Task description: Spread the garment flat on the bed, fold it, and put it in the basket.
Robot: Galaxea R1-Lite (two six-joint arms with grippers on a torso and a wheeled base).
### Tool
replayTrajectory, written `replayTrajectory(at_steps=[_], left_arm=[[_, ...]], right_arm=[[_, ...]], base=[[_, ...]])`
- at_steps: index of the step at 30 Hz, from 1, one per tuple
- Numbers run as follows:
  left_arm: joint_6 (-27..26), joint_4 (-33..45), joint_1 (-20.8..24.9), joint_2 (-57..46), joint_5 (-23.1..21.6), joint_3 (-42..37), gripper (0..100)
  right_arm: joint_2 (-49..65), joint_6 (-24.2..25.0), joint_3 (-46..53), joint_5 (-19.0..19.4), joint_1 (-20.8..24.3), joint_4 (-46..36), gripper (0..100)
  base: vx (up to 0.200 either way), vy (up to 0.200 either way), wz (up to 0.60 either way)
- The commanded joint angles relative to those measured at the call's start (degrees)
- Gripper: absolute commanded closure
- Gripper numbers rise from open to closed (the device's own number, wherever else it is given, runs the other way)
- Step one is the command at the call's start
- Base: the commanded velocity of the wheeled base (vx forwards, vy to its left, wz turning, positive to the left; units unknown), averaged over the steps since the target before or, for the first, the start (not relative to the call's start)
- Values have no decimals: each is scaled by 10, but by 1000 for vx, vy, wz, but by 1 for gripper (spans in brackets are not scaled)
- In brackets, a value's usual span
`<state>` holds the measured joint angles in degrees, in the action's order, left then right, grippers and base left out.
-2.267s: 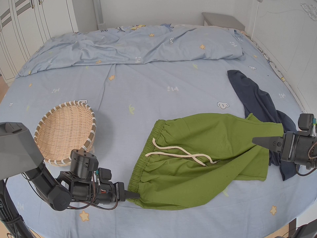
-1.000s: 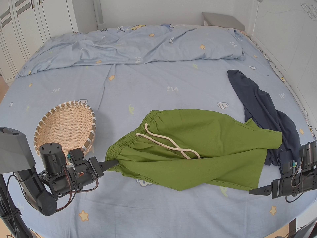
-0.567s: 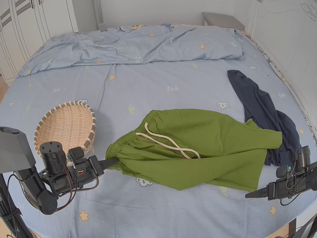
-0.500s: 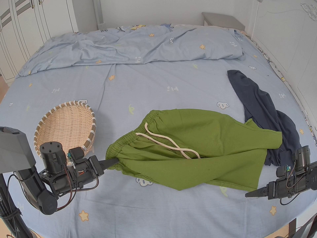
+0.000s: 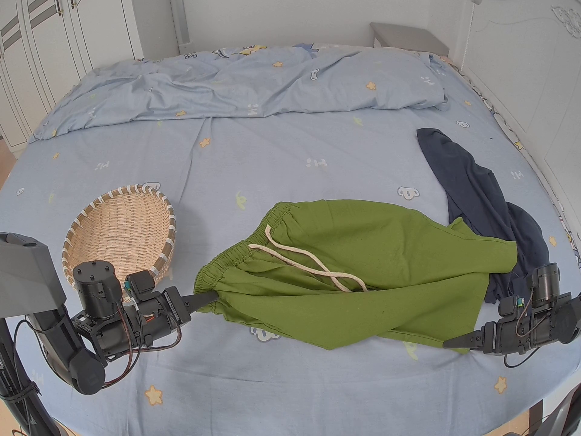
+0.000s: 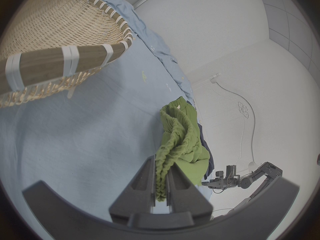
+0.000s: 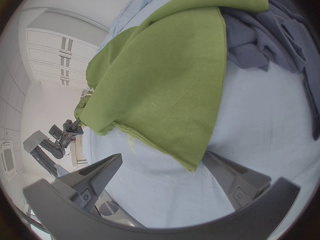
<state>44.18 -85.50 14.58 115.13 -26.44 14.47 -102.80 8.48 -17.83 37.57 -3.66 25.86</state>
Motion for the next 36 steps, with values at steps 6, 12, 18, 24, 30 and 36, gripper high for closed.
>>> replayTrajectory(at_steps=[6, 12, 18, 24, 30, 36], left_arm=[[0, 1, 1, -1, 0, -1, 100], [-1, -2, 2, 5, 1, -1, 100], [-1, -3, 1, 7, 2, -1, 100], [-1, -3, 1, 7, 2, -1, 100], [-1, -3, 0, 8, 2, -1, 100], [0, 4, -6, 11, -1, -3, 100]], right_arm=[[-12, 18, -3, 32, 2, 1, 0], [-12, 22, -2, 38, -3, 11, 0], [-13, 22, -4, 39, -28, 11, 0], [-20, 22, -8, 39, -43, 12, 100], [-20, 21, -7, 39, -43, 12, 100], [-14, 21, -5, 40, -54, 10, 100]], base=[[0, 0, 0], [0, 0, 0], [0, 0, 0], [0, 0, 0], [0, 0, 0], [0, 0, 0]])
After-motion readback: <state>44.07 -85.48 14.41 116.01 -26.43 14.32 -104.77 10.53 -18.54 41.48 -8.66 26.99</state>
